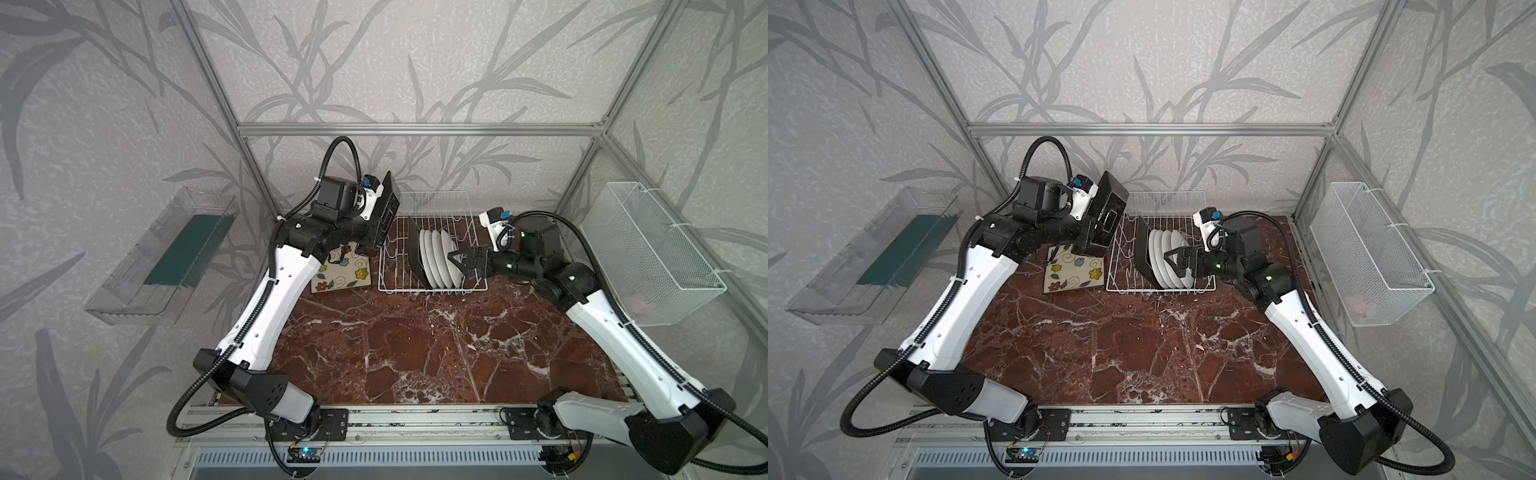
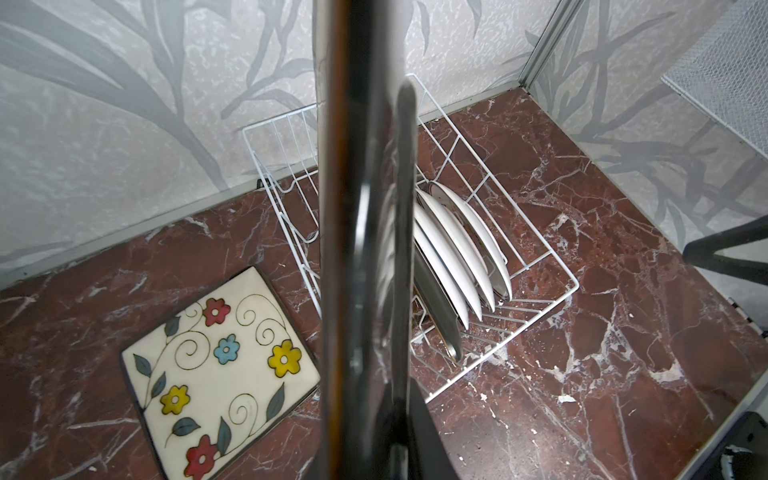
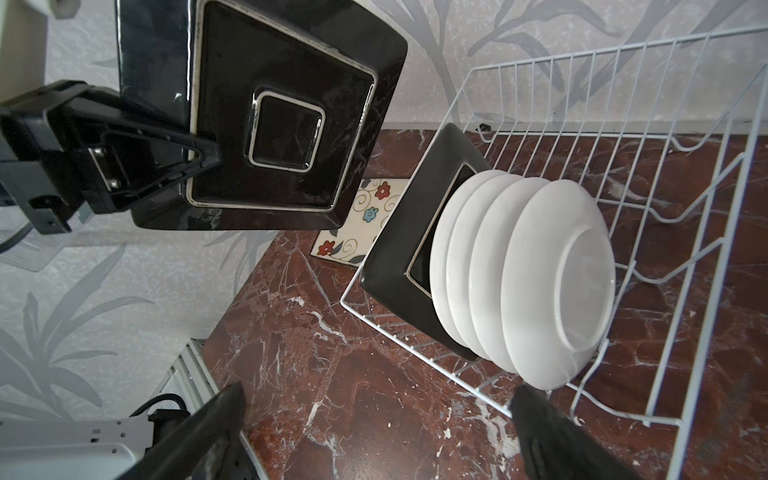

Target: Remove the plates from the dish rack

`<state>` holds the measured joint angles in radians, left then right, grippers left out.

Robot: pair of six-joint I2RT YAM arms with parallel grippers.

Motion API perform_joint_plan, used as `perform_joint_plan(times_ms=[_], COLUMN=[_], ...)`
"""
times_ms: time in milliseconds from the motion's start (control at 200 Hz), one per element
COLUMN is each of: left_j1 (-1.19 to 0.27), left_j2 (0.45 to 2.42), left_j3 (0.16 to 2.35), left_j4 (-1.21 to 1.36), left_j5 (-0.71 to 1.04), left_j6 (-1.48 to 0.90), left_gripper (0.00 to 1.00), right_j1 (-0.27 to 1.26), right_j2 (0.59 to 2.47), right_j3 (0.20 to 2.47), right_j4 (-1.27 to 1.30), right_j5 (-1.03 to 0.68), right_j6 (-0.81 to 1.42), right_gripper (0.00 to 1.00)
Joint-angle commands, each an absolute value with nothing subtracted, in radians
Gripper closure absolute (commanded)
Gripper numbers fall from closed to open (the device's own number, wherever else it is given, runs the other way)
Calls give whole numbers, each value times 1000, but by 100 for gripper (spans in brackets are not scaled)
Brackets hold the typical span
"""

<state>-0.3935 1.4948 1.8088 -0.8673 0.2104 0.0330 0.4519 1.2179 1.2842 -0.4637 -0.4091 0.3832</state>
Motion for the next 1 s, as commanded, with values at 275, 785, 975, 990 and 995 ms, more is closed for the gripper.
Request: perform_joint_plan(times_ms=[275,785,975,990,995], left_j1=[-449,-545,-561,-563,-563], left_j2=[1360,1289,1271,1271,1272], left_j3=[1718,1535,1479,1476,1475], left_j4=[-564,-379,-296,-293,-292], left_j5=[118,41,27,26,25], left_j6=[379,705,822,831,834], left_gripper=[100,100,100,100,100], right_j1=[437,297,290,290,290], right_j2=[1212,1286,1342,1345,1347], right_j3=[1353,1404,1438,1439,1439], right_j4=[-494,-487,-466,-462,-459], right_j5=[-431,-558,-598,-601,-603], right_j6=[532,703,759,765,767], right_gripper=[1,1,0,0,0])
